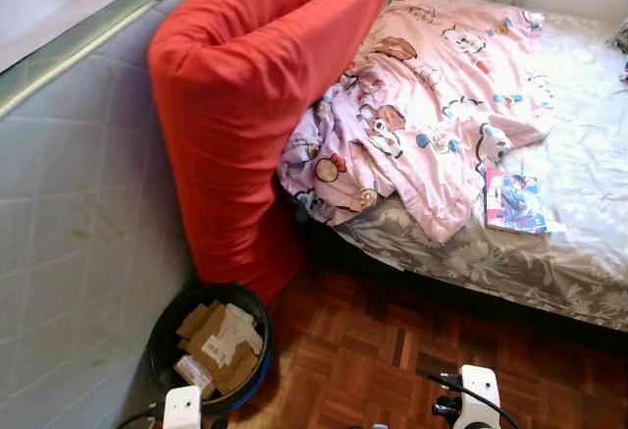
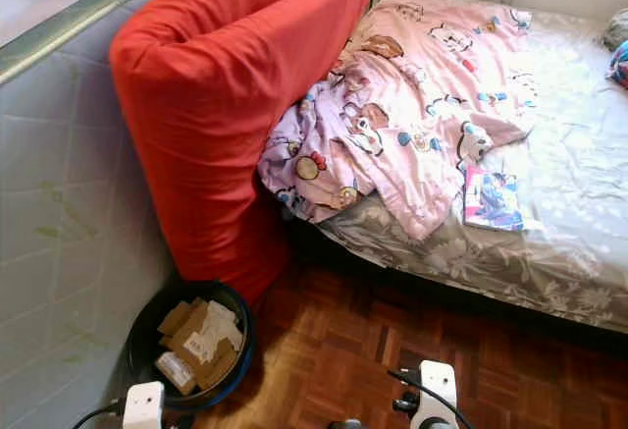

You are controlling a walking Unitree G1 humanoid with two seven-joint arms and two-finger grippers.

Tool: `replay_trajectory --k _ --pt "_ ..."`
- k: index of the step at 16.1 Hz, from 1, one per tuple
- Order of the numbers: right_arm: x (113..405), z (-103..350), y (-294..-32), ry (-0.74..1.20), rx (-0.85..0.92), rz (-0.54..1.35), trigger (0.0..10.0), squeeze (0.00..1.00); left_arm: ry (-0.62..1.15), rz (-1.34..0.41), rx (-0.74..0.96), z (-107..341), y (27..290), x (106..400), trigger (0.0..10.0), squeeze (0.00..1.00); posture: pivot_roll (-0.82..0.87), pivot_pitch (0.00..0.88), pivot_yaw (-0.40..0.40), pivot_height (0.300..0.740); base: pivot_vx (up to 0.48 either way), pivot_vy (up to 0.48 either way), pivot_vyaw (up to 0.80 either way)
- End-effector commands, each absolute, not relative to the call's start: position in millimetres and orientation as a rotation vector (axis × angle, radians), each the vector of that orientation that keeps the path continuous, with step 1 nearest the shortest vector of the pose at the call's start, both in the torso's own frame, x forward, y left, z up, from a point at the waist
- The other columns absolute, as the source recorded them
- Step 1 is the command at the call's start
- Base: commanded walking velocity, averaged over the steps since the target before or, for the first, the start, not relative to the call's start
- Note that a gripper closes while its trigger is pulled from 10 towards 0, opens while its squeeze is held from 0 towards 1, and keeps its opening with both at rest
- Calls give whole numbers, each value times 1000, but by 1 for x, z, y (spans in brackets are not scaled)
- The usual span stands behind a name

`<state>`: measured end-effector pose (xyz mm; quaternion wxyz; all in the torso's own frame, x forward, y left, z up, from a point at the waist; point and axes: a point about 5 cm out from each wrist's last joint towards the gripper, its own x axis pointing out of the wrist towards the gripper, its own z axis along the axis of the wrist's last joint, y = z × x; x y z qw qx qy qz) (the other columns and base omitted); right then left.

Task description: Clean up the room

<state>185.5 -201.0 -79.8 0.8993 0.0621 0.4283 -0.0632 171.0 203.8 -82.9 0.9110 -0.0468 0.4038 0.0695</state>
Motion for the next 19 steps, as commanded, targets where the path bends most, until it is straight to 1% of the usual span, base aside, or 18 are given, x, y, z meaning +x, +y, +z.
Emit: replay_trajectory --k 1,4,6,8,17,19 --pt "149 -97 -193 1028 138 -5 10000 0 996 224 -54 -89 239 146 10000 0 85 0 0 740 0 -255 0" --pt "149 -97 -192 1026 142 -6 10000 0 995 222 -50 -89 239 146 10000 0 86 0 0 740 0 -303 0" --pt "149 -97 -192 1027 139 0 10000 0 996 224 -51 -90 240 145 10000 0 85 0 1 740 0 -377 -800" --pt "149 -97 -192 1026 143 -7 10000 0 996 225 -50 -90 240 145 10000 0 87 0 0 740 0 -371 -456" --pt "150 -96 -193 1017 146 -9 10000 0 992 225 -54 -89 238 147 10000 0 86 0 -2 740 0 -374 0" --pt "150 -96 -193 1017 146 -9 10000 0 988 242 -64 -89 240 147 10000 0 85 0 -2 740 0 0 0"
